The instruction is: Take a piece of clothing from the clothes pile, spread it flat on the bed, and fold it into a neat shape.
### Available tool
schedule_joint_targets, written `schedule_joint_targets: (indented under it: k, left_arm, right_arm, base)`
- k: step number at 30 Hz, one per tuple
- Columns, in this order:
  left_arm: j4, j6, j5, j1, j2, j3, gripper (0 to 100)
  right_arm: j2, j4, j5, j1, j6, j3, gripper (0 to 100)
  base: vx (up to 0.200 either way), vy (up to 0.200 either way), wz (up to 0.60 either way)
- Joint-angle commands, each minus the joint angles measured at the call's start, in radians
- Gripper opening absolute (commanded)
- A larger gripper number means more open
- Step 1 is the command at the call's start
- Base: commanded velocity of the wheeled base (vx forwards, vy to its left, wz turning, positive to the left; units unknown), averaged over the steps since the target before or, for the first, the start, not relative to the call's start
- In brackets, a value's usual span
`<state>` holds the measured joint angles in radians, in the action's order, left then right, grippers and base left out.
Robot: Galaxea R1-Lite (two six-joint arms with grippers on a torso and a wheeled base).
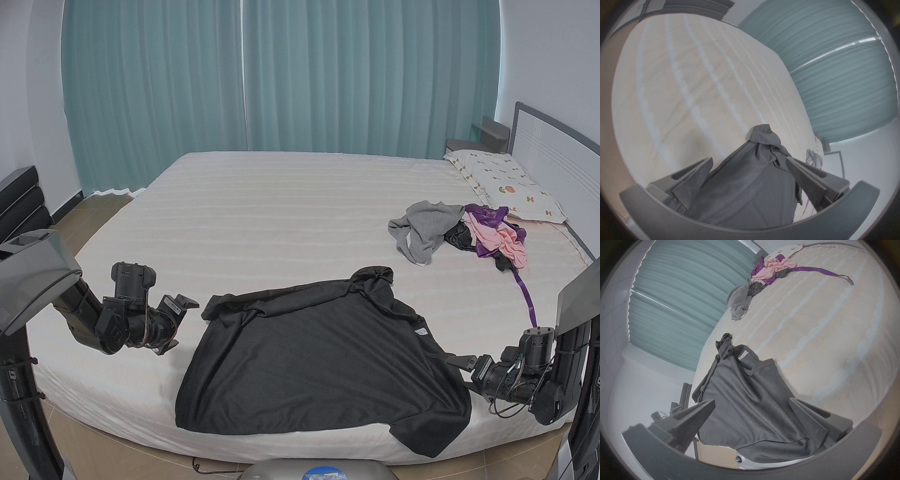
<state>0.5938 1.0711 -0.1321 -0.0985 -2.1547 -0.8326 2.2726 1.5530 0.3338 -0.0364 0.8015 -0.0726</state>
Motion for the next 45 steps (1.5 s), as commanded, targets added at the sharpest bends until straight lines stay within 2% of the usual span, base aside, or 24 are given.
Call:
schedule_joint_targets:
  k: [1, 3, 27, 28, 33, 37, 38, 40, 42, 45]
  left_arm:
    - [0.001, -0.135, -0.001, -0.007, -0.126, -0.089, 100]
    - [0.007, -0.194, 0.005, -0.024, -0.160, -0.117, 100]
    - [0.014, -0.310, 0.017, -0.050, -0.321, -0.349, 100]
    - [0.014, -0.316, 0.019, -0.050, -0.323, -0.352, 0]
    - [0.063, -0.326, 0.045, -0.050, -0.341, -0.364, 0]
    - [0.129, -0.324, 0.098, -0.050, -0.356, -0.385, 0]
    - [0.129, -0.321, 0.137, -0.050, -0.360, -0.427, 0]
    - [0.127, -0.319, 0.151, -0.050, -0.363, -0.445, 0]
    - [0.121, -0.321, 0.206, -0.050, -0.381, -0.519, 0]
    - [0.119, -0.321, 0.226, -0.050, -0.393, -0.585, 0]
  right_arm:
    - [-0.002, 0.013, 0.025, -0.022, 0.005, 0.004, 100]
    - [-0.004, 0.013, 0.039, -0.031, 0.007, 0.007, 100]
    - [-0.002, 0.013, 0.042, -0.027, 0.010, 0.011, 100]
    - [-0.001, 0.013, 0.042, -0.027, 0.010, 0.011, 100]
    - [0.001, 0.013, 0.044, -0.028, 0.010, 0.020, 100]
    - [0.001, 0.013, 0.044, -0.033, 0.010, 0.025, 100]
    - [-0.001, 0.013, 0.044, -0.036, 0.010, 0.025, 100]
    - [-0.001, 0.013, 0.044, -0.037, 0.010, 0.025, 100]
    - [0.001, 0.013, 0.044, -0.037, 0.010, 0.025, 100]
    - [-0.001, 0.013, 0.042, -0.042, 0.008, 0.027, 100]
  base:
    - [0.000, 0.000, 0.00]
    - [0.000, 0.000, 0.00]
    - [0.000, 0.000, 0.00]
    - [0.000, 0.000, 0.00]
    - [0.000, 0.000, 0.00]
    - [0.000, 0.000, 0.00]
    - [0.000, 0.000, 0.00]
    - [0.000, 0.000, 0.00]
    - [0.000, 0.000, 0.00]
    - [0.000, 0.000, 0.00]
